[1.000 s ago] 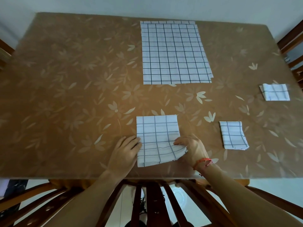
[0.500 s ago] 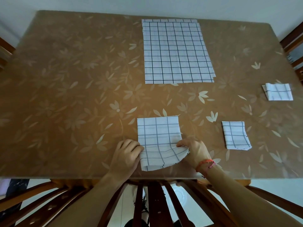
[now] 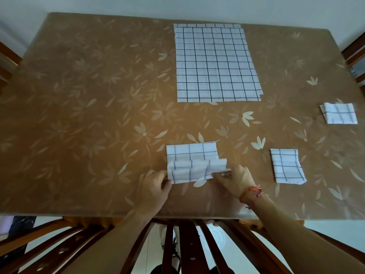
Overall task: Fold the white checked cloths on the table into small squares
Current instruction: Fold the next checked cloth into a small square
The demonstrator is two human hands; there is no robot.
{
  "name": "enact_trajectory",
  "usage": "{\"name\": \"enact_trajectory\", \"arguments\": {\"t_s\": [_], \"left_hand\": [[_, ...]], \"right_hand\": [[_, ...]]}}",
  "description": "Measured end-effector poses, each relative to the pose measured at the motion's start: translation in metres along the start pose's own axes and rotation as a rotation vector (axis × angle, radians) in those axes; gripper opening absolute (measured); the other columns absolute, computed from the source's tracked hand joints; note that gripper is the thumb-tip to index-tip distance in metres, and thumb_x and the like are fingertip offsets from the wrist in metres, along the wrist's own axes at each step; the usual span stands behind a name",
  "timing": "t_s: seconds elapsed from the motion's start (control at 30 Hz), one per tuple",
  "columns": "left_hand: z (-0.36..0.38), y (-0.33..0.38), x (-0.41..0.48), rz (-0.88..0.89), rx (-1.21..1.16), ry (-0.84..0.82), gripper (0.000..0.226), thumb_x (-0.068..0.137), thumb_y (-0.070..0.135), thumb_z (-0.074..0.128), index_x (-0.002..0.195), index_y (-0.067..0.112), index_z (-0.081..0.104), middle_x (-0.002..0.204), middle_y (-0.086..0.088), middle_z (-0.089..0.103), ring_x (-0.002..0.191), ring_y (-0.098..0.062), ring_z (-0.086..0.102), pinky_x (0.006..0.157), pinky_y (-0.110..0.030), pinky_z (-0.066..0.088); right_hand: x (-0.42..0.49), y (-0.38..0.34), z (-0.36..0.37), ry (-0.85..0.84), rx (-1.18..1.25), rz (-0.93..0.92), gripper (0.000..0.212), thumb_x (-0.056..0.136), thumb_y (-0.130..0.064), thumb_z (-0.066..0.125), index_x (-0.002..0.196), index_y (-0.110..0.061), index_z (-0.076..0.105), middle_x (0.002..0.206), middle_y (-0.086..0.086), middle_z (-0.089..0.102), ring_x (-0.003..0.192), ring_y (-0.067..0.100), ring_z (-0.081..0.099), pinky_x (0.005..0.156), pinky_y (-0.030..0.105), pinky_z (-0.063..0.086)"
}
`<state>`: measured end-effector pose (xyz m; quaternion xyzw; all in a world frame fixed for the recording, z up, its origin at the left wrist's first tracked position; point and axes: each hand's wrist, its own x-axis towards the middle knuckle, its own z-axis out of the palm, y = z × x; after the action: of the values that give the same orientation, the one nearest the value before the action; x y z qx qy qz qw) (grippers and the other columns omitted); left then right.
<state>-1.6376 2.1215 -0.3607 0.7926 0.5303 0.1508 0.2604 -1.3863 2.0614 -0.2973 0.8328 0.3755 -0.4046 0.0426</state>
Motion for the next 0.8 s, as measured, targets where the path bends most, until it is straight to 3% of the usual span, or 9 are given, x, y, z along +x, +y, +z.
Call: {"name": "enact_trajectory", "arguments": {"t_s": [0.03, 0.07, 0.13, 0.43, 0.8], "left_hand": [[0.001, 0.001, 0.002, -0.054, -0.029, 0.004, 0.009, 0.088, 0.021, 0.066, 0.083, 0.026, 0.06, 0.071, 0.022, 0.051, 0.077, -0.008, 0.05, 0.077, -0.03, 0.035], [0.002, 0.001, 0.005, -0.089, -0.058, 0.009, 0.004, 0.089, 0.023, 0.065, 0.089, 0.026, 0.062, 0.074, 0.022, 0.054, 0.08, -0.009, 0.051, 0.079, -0.028, 0.032], [0.004, 0.002, 0.01, -0.131, -0.085, 0.017, 0.013, 0.089, 0.027, 0.064, 0.101, 0.027, 0.061, 0.078, 0.021, 0.058, 0.084, -0.009, 0.053, 0.081, -0.025, 0.03], [0.003, 0.0, 0.017, -0.081, -0.019, -0.046, 0.061, 0.08, 0.03, 0.071, 0.136, 0.025, 0.046, 0.084, 0.022, 0.053, 0.09, -0.005, 0.048, 0.089, -0.026, 0.03], [0.005, -0.003, 0.032, -0.015, 0.055, -0.068, 0.055, 0.085, 0.031, 0.063, 0.136, 0.022, 0.046, 0.093, 0.013, 0.059, 0.091, -0.012, 0.053, 0.09, -0.031, 0.036]], "right_hand": [[0.008, -0.004, 0.001, 0.135, 0.191, -0.036, 0.036, 0.09, -0.017, 0.062, 0.086, 0.019, 0.065, 0.07, 0.034, 0.062, 0.074, 0.045, 0.057, 0.049, 0.02, 0.035], [0.007, -0.017, -0.001, 0.219, 0.168, -0.126, 0.034, 0.087, -0.028, 0.065, 0.075, 0.004, 0.067, 0.06, 0.017, 0.062, 0.07, 0.036, 0.06, 0.049, 0.018, 0.036], [0.015, -0.026, 0.0, 0.26, 0.171, -0.198, 0.032, 0.084, -0.037, 0.065, 0.071, -0.008, 0.063, 0.062, 0.004, 0.063, 0.066, 0.026, 0.061, 0.054, 0.022, 0.043], [0.036, -0.032, -0.001, 0.233, 0.188, -0.192, 0.025, 0.086, -0.036, 0.062, 0.1, -0.017, 0.068, 0.088, 0.006, 0.071, 0.083, 0.028, 0.065, 0.075, 0.039, 0.055], [0.054, -0.039, -0.009, 0.18, 0.13, -0.154, 0.015, 0.088, -0.041, 0.056, 0.087, -0.026, 0.054, 0.089, 0.008, 0.067, 0.08, 0.03, 0.061, 0.072, 0.037, 0.053]]}}
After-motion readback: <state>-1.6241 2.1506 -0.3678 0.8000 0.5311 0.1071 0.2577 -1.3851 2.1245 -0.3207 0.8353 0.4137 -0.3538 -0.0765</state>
